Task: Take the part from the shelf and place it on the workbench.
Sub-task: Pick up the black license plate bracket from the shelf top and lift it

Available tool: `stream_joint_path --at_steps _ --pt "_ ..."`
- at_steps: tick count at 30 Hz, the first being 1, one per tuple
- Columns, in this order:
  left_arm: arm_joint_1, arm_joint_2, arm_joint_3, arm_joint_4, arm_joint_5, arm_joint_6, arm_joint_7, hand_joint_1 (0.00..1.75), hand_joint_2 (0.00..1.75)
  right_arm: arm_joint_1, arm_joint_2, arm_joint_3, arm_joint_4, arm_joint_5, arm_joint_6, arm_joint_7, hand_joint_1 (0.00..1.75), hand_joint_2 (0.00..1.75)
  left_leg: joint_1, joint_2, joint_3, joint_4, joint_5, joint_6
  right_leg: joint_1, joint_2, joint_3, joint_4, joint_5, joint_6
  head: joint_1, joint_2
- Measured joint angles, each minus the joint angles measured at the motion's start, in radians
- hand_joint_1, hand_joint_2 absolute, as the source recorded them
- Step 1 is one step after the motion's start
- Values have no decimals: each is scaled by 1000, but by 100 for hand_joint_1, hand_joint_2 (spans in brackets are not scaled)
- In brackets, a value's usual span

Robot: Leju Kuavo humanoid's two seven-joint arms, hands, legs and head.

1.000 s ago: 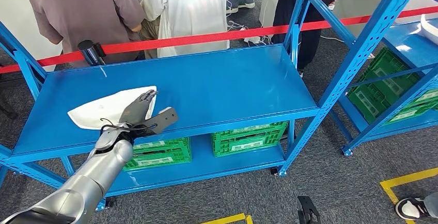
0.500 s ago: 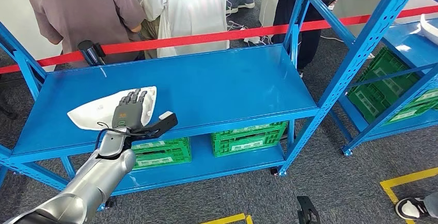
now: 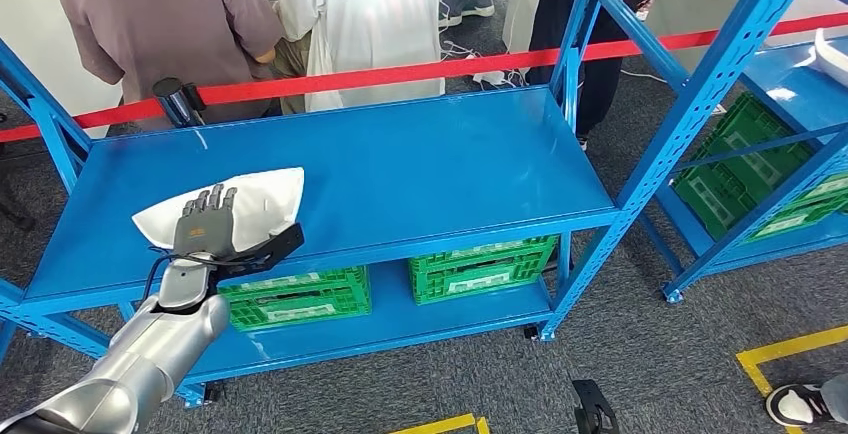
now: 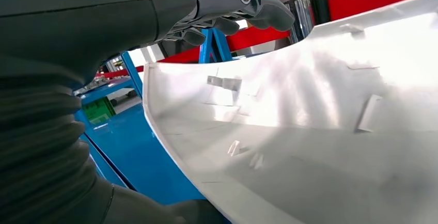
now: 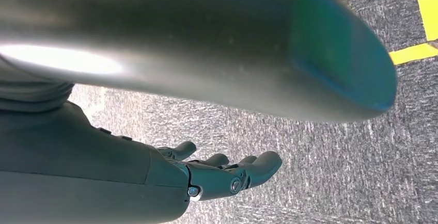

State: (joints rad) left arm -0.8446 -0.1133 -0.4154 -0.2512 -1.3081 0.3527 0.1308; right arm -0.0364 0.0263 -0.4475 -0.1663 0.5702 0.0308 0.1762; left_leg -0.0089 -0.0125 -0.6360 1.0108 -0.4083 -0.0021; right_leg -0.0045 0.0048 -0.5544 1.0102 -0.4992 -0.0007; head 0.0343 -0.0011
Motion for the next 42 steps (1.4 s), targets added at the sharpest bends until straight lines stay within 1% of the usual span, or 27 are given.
stream_joint_path --at_steps 14,15,18,19,24,28,42 --pt "0 5 0 2 11 -14 -16 1 175 0 0 0 0 3 -2 0 0 0 0 0 2 0 0 0 0 0 2 0 0 0 0 0" --pt "0 5 0 2 11 -14 -18 32 175 0 0 0 0 3 -2 0 0 0 0 0 2 0 0 0 0 0 2 0 0 0 0 0" --pt "2 5 0 3 17 -16 -31 162 175 0 0 0 0 4 -1 0 0 0 0 0 2 0 0 0 0 0 2 0 0 0 0 0" --pt "5 5 0 3 19 -17 -36 175 175 0 0 0 0 4 -1 0 0 0 0 0 2 0 0 0 0 0 2 0 0 0 0 0" --pt "20 5 0 4 26 -14 -65 175 175 0 0 0 0 7 -1 -1 0 0 0 0 2 0 0 0 0 0 2 0 0 0 0 0" --pt "26 5 0 5 28 -8 -73 175 175 0 0 -1 0 10 -1 -2 0 0 0 0 2 0 0 0 0 0 1 0 0 0 0 0" --pt "6 2 0 2 28 3 -80 175 175 0 0 -5 0 10 -1 -1 0 0 0 1 5 0 0 0 0 0 4 0 0 0 0 0"
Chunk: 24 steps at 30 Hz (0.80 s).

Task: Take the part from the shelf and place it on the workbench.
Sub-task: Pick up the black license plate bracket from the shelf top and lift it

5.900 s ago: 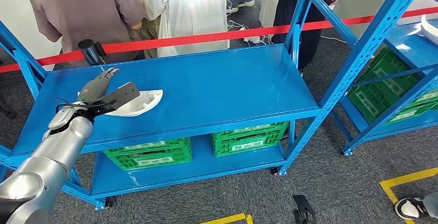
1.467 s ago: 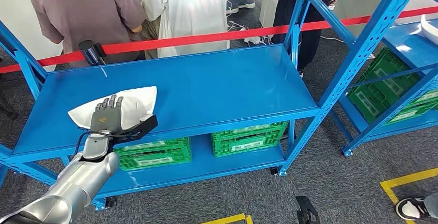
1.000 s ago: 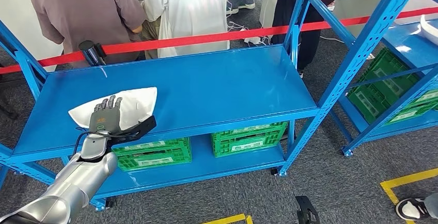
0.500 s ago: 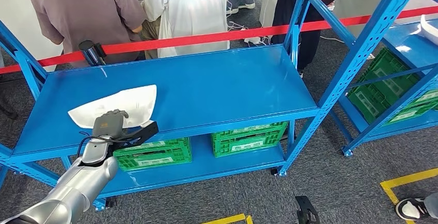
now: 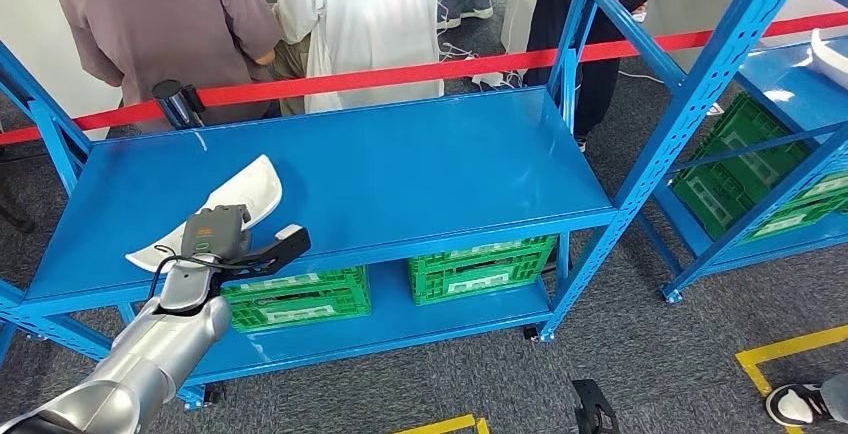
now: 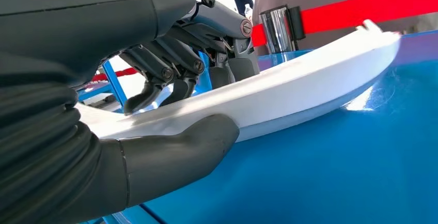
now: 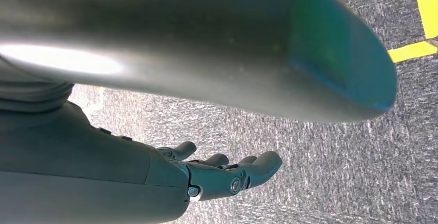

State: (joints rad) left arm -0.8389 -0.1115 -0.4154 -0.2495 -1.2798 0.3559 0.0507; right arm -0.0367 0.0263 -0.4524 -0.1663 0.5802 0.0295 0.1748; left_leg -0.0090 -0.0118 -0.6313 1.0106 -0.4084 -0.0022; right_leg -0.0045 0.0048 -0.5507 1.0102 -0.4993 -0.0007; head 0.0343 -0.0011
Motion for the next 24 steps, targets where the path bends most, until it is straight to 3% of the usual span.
stream_joint_path --at_steps 24 --pt "1 -12 0 0 9 28 -53 175 175 -1 0 -17 0 6 0 1 0 0 0 -1 0 0 0 0 0 -1 1 0 0 0 0 0"
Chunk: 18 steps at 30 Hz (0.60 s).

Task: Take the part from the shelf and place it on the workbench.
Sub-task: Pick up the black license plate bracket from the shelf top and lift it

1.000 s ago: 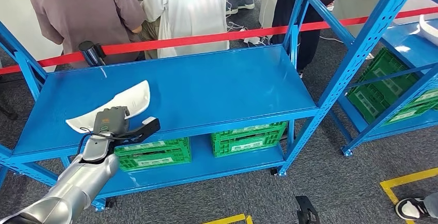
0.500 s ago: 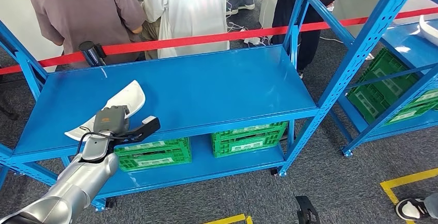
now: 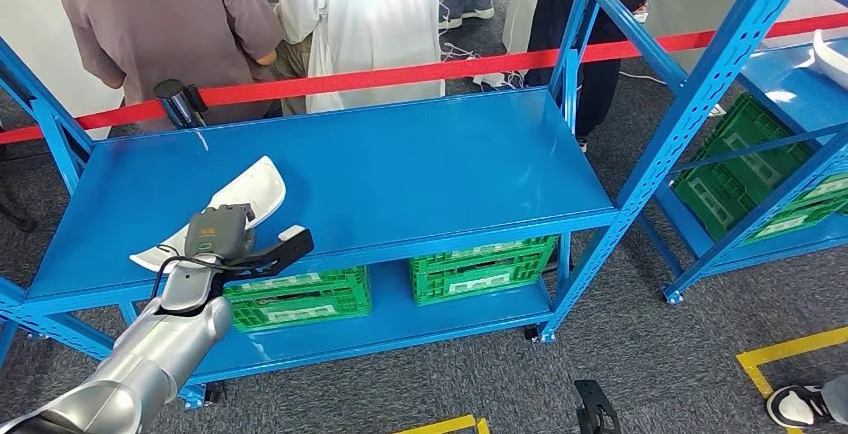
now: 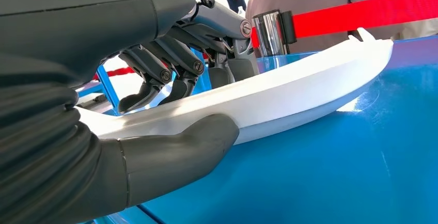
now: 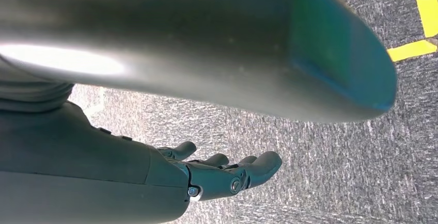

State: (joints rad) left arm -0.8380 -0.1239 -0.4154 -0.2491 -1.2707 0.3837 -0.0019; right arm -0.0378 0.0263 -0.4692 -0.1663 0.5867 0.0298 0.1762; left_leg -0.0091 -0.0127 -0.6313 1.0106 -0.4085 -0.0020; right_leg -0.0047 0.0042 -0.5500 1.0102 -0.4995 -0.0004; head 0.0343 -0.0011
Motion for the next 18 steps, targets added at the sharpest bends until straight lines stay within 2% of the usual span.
stream_joint_path --at_steps 8,13,16,18 --pt "1 -1 0 0 2 8 -6 175 175 -1 0 0 0 2 -1 0 0 0 0 0 0 0 0 0 0 0 0 0 0 0 0 0" --pt "3 -4 2 0 33 37 -41 175 175 -1 0 -4 0 5 -4 0 0 0 0 0 0 0 0 0 0 0 0 0 0 0 0 0" --pt "4 -13 17 -2 102 76 -114 175 175 -1 0 -10 0 6 -8 0 0 0 0 0 0 0 0 0 0 0 -1 0 0 0 0 0" --pt "1 -28 46 -15 212 130 -250 175 175 -1 0 -18 0 5 -11 0 0 0 0 -1 -1 1 1 0 0 -1 -2 0 0 0 0 0"
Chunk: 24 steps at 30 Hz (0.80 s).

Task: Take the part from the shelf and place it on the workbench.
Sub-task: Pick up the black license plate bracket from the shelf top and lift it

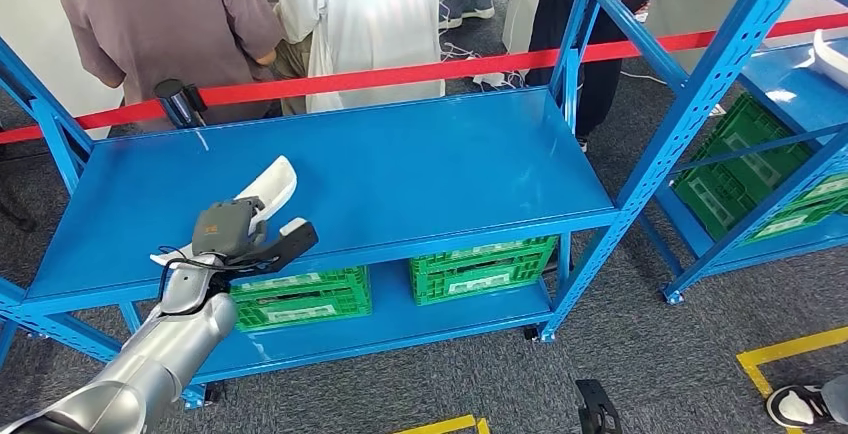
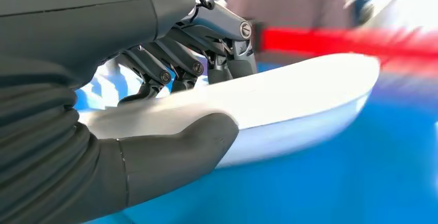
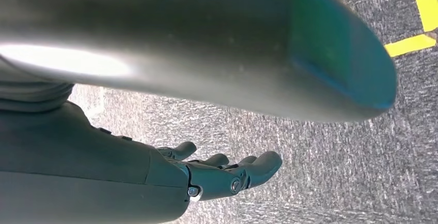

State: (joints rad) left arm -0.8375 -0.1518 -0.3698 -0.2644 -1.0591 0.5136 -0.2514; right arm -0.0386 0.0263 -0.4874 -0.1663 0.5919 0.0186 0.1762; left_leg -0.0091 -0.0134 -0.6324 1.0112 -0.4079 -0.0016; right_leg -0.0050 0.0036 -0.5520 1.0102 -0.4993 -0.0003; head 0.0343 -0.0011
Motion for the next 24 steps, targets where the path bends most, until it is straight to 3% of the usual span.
stream_joint_path --at_steps 3,9,24 --pt "-33 -40 58 -48 155 48 -217 175 175 0 0 -13 0 -2 -4 -1 0 0 0 -3 -3 0 1 1 0 -2 -1 0 0 1 0 0" --pt "-73 -89 79 -163 304 68 -338 175 175 1 1 -34 0 3 -10 -2 0 0 -1 -2 -3 0 0 1 -1 0 -2 0 1 1 0 0" --pt "-51 -95 -34 -337 518 107 -351 175 175 0 2 -77 0 18 -16 -4 0 0 -1 -2 -3 0 0 1 -1 -1 -2 0 0 1 0 0"
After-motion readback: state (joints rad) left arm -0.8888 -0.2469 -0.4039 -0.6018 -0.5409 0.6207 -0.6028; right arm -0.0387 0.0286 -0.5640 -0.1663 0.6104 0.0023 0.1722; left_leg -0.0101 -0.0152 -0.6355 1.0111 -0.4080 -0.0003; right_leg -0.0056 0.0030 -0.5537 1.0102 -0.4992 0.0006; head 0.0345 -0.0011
